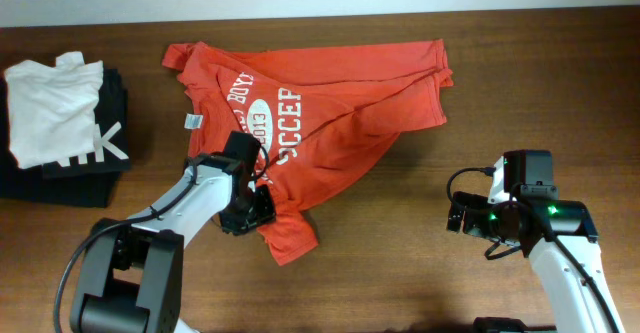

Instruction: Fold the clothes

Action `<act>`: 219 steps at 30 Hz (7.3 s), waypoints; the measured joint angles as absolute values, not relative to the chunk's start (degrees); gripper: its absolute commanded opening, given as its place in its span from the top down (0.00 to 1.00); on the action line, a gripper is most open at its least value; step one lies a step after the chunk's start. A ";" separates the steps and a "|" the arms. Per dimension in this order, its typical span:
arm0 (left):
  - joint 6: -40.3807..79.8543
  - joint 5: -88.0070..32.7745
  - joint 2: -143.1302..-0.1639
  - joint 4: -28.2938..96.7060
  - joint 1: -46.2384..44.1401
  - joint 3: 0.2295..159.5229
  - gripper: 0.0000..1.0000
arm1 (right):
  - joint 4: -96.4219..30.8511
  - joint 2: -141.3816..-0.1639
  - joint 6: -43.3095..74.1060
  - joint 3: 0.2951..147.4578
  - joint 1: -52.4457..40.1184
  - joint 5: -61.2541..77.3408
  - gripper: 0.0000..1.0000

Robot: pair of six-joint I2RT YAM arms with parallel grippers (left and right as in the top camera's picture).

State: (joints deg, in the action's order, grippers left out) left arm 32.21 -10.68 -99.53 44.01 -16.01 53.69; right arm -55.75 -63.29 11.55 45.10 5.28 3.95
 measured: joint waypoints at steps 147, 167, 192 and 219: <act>19.49 -0.32 -82.87 59.11 11.07 57.19 1.00 | -50.02 -86.63 8.19 64.90 -1.21 3.66 0.96; 12.99 -5.63 -60.60 73.06 11.07 104.18 1.00 | -90.80 -72.05 6.81 119.31 16.16 4.19 0.96; 13.96 -10.90 -97.51 13.37 7.64 118.13 1.00 | -52.69 -104.47 13.50 138.30 16.84 12.12 0.96; 2.79 -16.80 -96.64 83.07 1.08 76.12 1.00 | -87.44 -105.16 10.52 88.05 27.03 -5.56 0.96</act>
